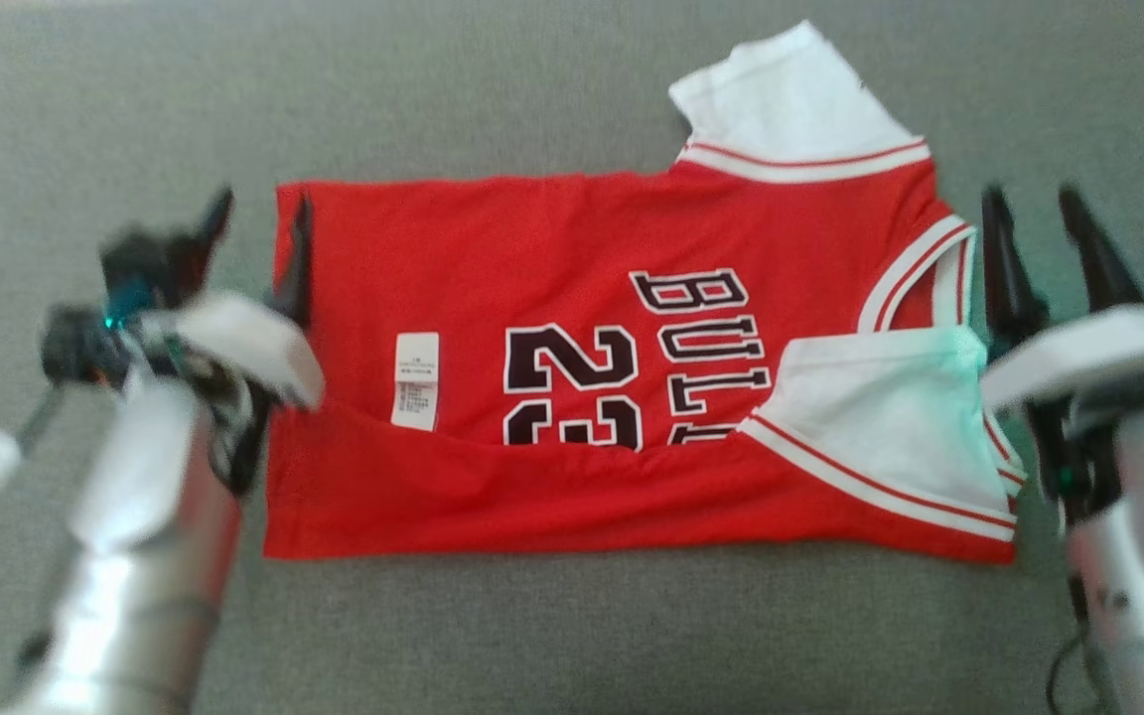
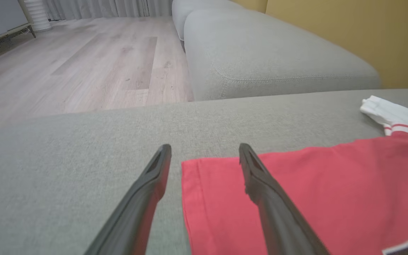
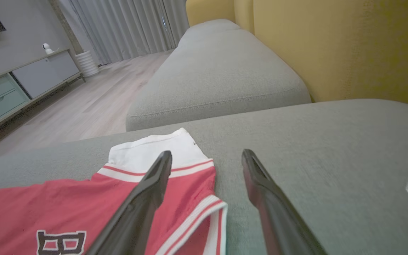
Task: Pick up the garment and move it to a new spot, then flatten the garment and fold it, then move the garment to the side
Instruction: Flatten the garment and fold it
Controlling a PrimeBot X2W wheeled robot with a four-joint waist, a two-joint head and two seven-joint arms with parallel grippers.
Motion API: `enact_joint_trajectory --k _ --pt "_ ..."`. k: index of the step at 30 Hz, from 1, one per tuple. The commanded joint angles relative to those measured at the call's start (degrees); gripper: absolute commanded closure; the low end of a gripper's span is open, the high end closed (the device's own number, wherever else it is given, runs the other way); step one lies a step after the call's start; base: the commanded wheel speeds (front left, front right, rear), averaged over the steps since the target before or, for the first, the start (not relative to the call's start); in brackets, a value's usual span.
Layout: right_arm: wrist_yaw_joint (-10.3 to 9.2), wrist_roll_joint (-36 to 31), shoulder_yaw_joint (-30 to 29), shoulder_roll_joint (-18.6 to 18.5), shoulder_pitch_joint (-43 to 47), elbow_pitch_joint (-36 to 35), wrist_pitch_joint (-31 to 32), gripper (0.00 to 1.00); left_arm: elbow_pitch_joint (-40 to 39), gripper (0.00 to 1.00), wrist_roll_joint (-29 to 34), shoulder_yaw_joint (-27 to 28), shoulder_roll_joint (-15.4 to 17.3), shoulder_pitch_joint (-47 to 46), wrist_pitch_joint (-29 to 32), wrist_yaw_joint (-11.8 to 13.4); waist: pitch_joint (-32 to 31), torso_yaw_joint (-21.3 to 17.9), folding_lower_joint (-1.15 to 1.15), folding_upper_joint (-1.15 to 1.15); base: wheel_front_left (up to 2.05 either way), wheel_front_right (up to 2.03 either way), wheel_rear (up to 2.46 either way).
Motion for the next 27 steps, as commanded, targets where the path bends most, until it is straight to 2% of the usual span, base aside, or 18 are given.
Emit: enact_joint_trajectory --k 1,5,6,11,15,18,19,20,21,27 --pt "-0.04 -0.4 1.7 -0.8 -2.8 -2.1 0.1 0.00 -0.3 0.00 -0.4 0.8 2.5 -2.8 1.2 -0.3 2.8 -0.3 -0.01 0.00 0.00 0.00 0.00" --pt "-0.04 -0.4 3.6 -1.5 -7.3 -1.6 0.5 0.00 2.7 0.00 -2.1 -2.1 4.6 -8.5 4.6 -0.8 5.6 -0.6 -0.01 0.00 0.00 0.00 0.00" --pt "-0.04 -0.2 4.5 -1.9 -8.8 -1.1 0.5 0.00 3.5 0.00 -3.5 -4.3 5.2 -10.0 5.5 -0.8 6.5 -0.7 -0.01 0.00 0.00 0.00 0.00" --pt "-0.04 0.6 6.2 -3.2 -11.6 0.0 0.5 0.00 5.5 0.00 -7.0 -7.0 7.0 -12.5 5.3 -0.9 8.4 -0.6 -0.01 0.00 0.00 0.00 0.00" --pt "-0.04 1.0 7.6 -4.7 -13.8 0.6 1.2 0.00 7.7 0.00 -6.6 -7.9 7.4 -14.4 3.5 -0.8 10.0 -0.2 -0.01 0.00 0.00 0.00 0.00" --pt "-0.04 1.4 8.5 -5.7 -15.5 1.3 2.2 0.00 9.4 0.00 -6.9 -8.7 6.4 -15.2 2.8 -0.8 10.8 0.2 -0.01 0.00 0.00 0.00 0.00" --pt "-0.04 1.6 8.7 -6.0 -16.1 1.7 2.8 0.00 9.9 0.14 -7.1 -9.1 6.1 -15.4 2.7 -0.8 11.0 0.4 -0.01 0.00 0.00 0.00 0.00" --pt "-0.04 1.7 8.9 -6.4 -16.8 2.1 3.4 0.00 10.3 0.67 -7.6 -9.7 5.7 -15.5 2.8 -0.9 11.2 0.7 -0.01 0.00 0.00 0.00 0.00" --pt "-0.04 1.5 9.1 -7.0 -17.5 2.6 4.0 0.00 10.4 1.00 -7.9 -10.6 5.3 -15.8 2.7 -0.9 11.5 1.0 -0.01 0.00 0.00 0.00 0.00" --pt "-0.04 0.0 9.9 -9.5 -22.5 6.7 7.6 0.00 8.5 1.00 -10.8 -15.3 4.3 -17.3 1.8 -0.9 12.7 3.5 -0.01 0.00 0.00 0.00 0.00"
